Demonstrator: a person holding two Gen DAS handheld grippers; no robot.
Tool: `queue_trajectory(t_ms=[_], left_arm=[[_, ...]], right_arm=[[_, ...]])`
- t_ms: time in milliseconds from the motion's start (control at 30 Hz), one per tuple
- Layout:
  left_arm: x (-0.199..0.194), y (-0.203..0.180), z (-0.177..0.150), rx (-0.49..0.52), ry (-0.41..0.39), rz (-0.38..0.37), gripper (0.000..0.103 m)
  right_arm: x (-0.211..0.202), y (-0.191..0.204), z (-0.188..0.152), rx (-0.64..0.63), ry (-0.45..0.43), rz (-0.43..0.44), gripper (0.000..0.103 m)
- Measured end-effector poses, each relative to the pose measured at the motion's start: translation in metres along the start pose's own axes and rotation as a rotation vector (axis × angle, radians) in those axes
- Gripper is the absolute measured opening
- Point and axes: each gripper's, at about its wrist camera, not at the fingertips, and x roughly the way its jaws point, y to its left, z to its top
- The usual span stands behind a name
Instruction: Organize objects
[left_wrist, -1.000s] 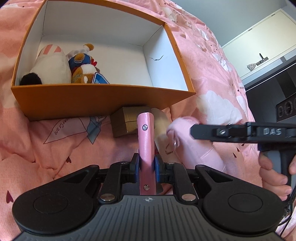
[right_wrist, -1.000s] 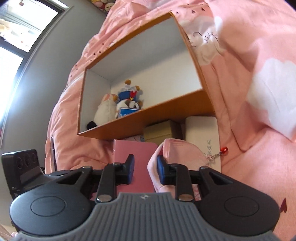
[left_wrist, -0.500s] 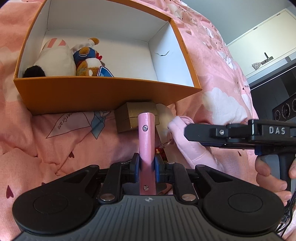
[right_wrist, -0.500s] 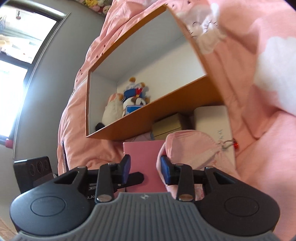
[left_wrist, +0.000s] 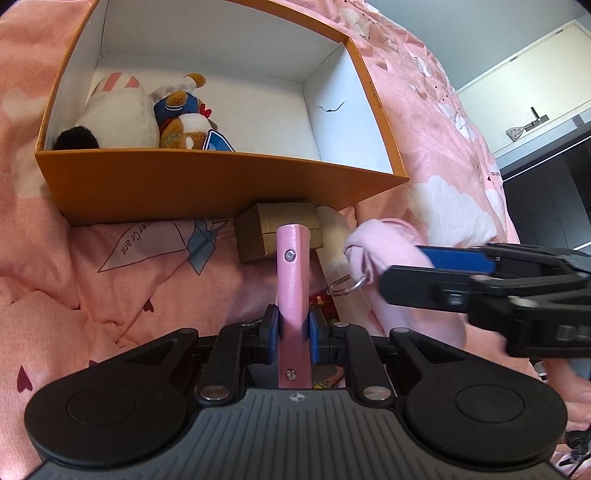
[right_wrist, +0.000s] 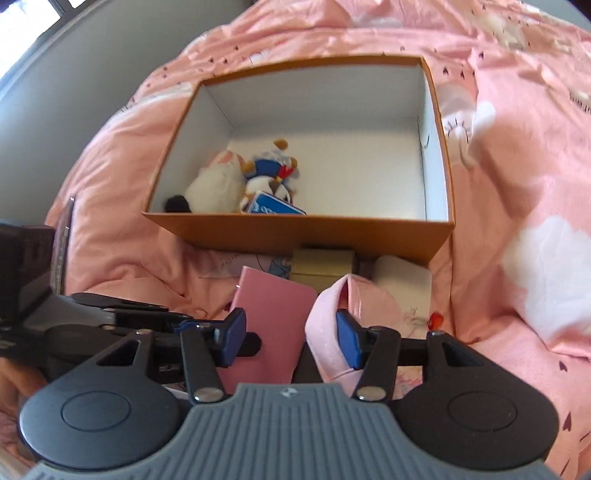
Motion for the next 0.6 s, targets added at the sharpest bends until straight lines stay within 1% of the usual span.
queue_trajectory(t_ms=[67, 100, 167, 200, 300, 400, 433, 500, 600], left_arm=[[0.0, -0.001, 0.0, 0.006, 0.0, 0.002, 0.018], [0.0, -0.001, 0.0, 0.007, 0.0, 0.001, 0.018], [-0.001, 0.0, 0.0, -0.001, -0.003, -0.002, 0.018], [-0.002, 0.002, 0.0, -0.011, -0.008, -0.005, 0.018], [-0.013, 0.009, 0.001, -0.057, -0.037, -0.036, 0.018], [-0.029, 0.011, 0.006, -0.064, -0.083, -0.041, 0.018], [-0.034, 0.01, 0.008, -0.06, -0.096, -0.047, 0.018], [-0.039, 0.009, 0.011, -0.074, -0.104, -0.076, 0.018], [-0.041, 0.005, 0.012, -0.075, -0.101, -0.129, 0.018]], right_arm=[[-0.01, 0.002, -0.001, -0.011, -0.01, 0.027, 0.055], [-0.011, 0.005, -0.002, -0.036, -0.001, 0.024, 0.055], [-0.004, 0.017, -0.006, -0.117, 0.044, -0.026, 0.055], [-0.004, 0.021, -0.009, -0.135, 0.05, -0.051, 0.056], [-0.004, 0.019, -0.012, -0.13, 0.067, 0.021, 0.055], [0.009, 0.019, -0.02, -0.178, 0.116, 0.0, 0.056], [0.012, 0.018, -0.022, -0.185, 0.127, 0.011, 0.056], [0.021, 0.019, -0.025, -0.183, 0.156, 0.066, 0.056], [0.033, 0.026, -0.03, -0.204, 0.179, 0.08, 0.055]])
